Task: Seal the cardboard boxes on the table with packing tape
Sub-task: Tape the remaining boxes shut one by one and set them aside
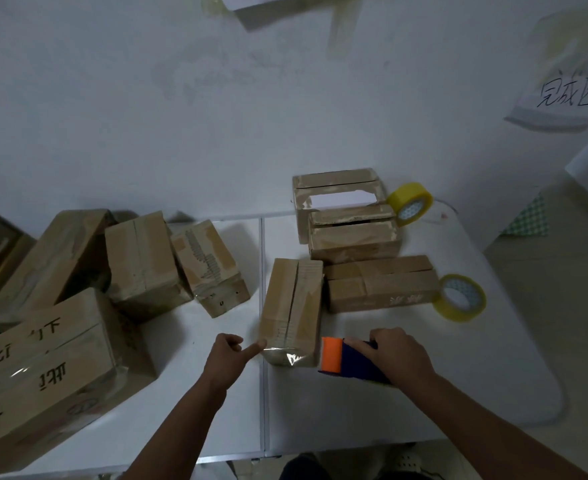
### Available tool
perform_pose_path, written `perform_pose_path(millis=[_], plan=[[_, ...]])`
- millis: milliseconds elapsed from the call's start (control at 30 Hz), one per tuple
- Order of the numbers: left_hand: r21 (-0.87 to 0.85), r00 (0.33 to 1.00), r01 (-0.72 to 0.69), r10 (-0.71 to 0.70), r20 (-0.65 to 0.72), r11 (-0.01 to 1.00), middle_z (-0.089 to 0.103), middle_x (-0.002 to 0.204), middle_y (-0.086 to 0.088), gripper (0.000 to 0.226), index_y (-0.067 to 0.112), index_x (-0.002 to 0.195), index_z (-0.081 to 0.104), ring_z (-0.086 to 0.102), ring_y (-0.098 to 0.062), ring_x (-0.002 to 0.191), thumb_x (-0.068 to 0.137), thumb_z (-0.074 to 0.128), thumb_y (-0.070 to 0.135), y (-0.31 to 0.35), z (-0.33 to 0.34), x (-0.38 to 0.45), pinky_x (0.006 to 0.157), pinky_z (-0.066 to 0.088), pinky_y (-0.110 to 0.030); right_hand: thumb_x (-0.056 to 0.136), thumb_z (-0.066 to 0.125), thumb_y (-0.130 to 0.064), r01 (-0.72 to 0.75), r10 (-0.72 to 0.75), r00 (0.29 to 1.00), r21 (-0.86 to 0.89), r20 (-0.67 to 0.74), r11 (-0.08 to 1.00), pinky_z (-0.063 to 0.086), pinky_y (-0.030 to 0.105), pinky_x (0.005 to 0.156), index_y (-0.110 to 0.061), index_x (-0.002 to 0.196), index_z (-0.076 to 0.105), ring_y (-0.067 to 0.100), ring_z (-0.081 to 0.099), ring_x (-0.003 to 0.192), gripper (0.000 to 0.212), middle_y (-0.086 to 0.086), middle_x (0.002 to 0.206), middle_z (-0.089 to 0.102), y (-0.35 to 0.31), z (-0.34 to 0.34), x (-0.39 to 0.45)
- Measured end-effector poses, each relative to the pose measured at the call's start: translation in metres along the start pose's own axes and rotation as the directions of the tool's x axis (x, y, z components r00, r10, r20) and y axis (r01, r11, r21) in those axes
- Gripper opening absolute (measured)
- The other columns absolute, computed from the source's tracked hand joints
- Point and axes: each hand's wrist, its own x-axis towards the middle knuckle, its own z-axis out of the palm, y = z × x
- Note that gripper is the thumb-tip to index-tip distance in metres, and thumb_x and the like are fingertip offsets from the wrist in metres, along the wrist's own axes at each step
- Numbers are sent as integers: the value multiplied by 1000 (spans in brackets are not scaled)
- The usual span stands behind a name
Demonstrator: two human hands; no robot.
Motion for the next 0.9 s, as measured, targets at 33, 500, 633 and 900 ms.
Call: perform_pose_path(millis=[33,500,633,900], plan=[[-12,1000,9,-9,20,1000,53,106,0,55,16,116,47,53,-16,97,81,77,45,-2,0,0,77,41,-28,86,40,-74,0,0,1000,0,8,1000,33,22,49,-19,64,48,9,48,56,60,-4,63,48,0,-2,1],[141,983,-171,159,91,975,74,93,4,25,25,99,73,64,-19,97,103,49,30,-20,-30,21,86,50,-33,86,42,-74,-36,35,999,44,24,998,36,25,52,-20,60,45,13,51,58,60,-1,64,50,-1,7,3],[461,970,-208,242,-15,863,69,121,-10,35,13,135,57,64,-26,110,103,49,23,-14,-32,30,97,50,-39,86,44,-72,-35,35,999,64,3,997,33,25,49,-18,59,43,11,48,53,61,0,61,48,-1,6,3],[456,340,-886,785,518,83,33,159,-1,47,20,148,43,20,-14,149,104,30,35,54,37,15,120,21,-38,86,43,-73,-45,44,999,99,15,994,36,27,52,-13,66,52,19,58,60,64,9,68,60,6,12,3]])
